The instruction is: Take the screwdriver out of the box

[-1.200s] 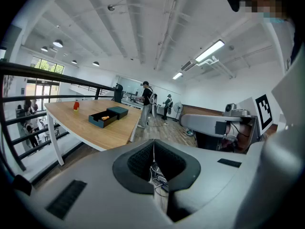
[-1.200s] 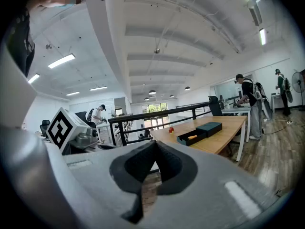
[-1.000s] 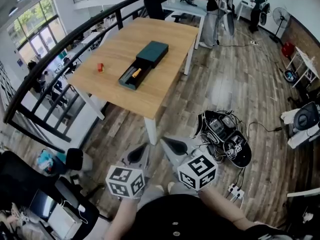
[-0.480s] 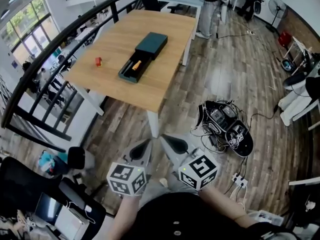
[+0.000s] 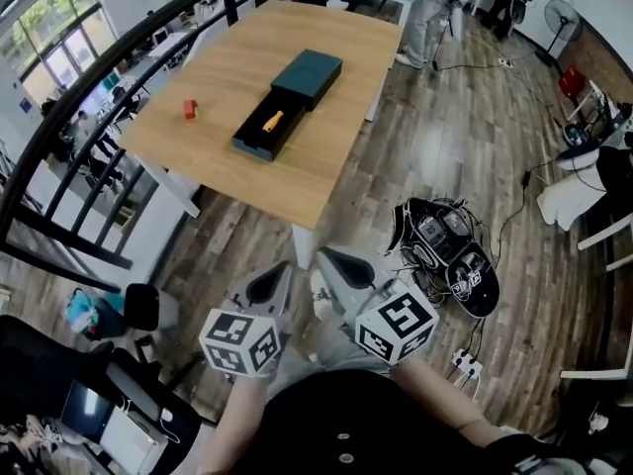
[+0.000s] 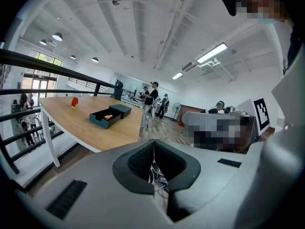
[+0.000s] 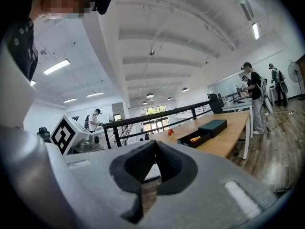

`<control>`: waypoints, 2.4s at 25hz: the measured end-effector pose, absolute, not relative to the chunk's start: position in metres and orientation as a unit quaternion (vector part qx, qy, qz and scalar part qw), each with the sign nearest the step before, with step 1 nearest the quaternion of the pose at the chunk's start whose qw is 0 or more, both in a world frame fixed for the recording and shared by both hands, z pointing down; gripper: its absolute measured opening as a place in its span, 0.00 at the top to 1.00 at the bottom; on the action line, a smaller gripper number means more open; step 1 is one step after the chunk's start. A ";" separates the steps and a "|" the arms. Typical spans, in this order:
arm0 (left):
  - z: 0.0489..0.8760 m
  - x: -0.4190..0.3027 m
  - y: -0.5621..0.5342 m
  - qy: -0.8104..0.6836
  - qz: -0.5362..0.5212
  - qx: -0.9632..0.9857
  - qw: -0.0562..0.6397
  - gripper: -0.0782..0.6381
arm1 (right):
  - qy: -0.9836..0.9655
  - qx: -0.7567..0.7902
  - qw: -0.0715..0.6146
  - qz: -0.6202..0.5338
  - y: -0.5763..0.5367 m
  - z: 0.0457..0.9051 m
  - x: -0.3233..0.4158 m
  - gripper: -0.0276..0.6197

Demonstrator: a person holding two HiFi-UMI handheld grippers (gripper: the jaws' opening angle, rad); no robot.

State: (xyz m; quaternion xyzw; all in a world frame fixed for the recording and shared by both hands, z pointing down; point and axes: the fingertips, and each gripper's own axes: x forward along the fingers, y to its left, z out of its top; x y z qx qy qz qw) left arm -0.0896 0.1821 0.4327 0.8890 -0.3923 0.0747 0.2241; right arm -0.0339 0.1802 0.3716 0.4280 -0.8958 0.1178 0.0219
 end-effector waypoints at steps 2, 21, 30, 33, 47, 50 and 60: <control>0.437 -0.088 0.158 -0.396 0.078 0.887 0.224 0.87 | -0.896 0.424 0.020 0.126 0.150 0.377 -0.029 0.96; 0.408 -0.071 -0.087 -0.449 0.041 0.866 0.216 0.87 | -0.927 0.354 0.018 0.124 -0.103 0.360 -0.005 0.96; 0.416 -0.076 -0.128 -0.443 0.047 0.862 0.242 0.87 | -0.923 0.354 0.034 0.145 -0.134 0.373 -0.010 0.96; 0.421 -0.078 -0.138 -0.432 0.062 0.866 0.243 0.87 | -0.919 0.362 0.044 0.151 -0.136 0.381 -0.014 0.96; 0.445 -0.104 -0.186 -0.362 0.169 0.887 0.232 0.87 | -0.883 0.422 0.059 0.197 -0.152 0.403 -0.032 0.96; 0.455 -0.103 -0.200 -0.346 0.214 0.889 0.212 0.86 | -0.874 0.437 0.058 0.204 -0.158 0.406 -0.029 0.96; 0.487 -0.086 -0.236 -0.297 0.283 0.888 0.207 0.73 | -0.855 0.462 0.060 0.229 -0.184 0.425 -0.025 0.96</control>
